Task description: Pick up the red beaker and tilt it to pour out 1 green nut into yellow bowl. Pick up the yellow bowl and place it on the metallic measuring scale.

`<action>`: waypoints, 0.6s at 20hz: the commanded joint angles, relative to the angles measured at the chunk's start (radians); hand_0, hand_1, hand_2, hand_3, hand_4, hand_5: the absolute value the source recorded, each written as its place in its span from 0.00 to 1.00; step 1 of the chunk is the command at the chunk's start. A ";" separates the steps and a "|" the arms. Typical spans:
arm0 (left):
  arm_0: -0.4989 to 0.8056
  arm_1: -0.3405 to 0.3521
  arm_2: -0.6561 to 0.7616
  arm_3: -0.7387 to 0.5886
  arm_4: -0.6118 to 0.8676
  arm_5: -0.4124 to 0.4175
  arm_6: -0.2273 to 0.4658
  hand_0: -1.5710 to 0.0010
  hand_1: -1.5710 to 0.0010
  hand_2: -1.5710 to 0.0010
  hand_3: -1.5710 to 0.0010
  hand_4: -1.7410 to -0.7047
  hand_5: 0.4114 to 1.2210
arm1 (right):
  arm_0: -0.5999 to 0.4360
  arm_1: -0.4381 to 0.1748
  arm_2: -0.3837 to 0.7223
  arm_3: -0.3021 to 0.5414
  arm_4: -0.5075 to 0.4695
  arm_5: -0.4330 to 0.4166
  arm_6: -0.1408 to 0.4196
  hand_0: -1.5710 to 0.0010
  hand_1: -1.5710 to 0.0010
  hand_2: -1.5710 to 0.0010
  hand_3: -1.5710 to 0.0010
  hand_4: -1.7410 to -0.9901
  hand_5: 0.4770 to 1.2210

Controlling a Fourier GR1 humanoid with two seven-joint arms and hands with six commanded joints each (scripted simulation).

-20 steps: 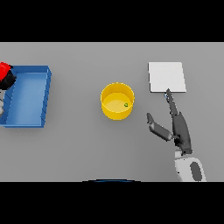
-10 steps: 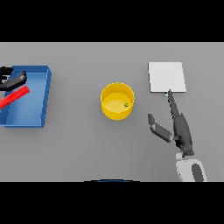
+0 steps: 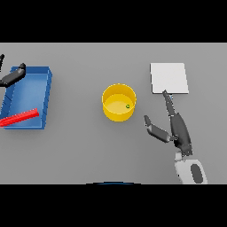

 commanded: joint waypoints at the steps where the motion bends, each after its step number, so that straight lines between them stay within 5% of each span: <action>1: 0.001 -0.005 0.002 -0.004 0.004 0.004 -0.002 0.98 0.98 0.98 0.98 0.93 0.33 | -0.009 -0.017 0.011 -0.009 0.000 0.026 -0.019 1.00 1.00 1.00 1.00 0.77 0.29; 9: -0.002 -0.016 -0.005 -0.003 0.007 0.002 -0.003 1.00 1.00 1.00 1.00 0.91 0.37 | -0.253 -0.193 0.123 0.075 0.196 0.179 0.059 1.00 1.00 1.00 1.00 0.61 0.27; 12: -0.016 -0.022 -0.010 0.008 0.001 -0.001 0.008 1.00 1.00 1.00 1.00 0.91 0.37 | -0.355 -0.259 0.194 0.116 0.289 0.249 0.042 1.00 1.00 1.00 1.00 0.62 0.26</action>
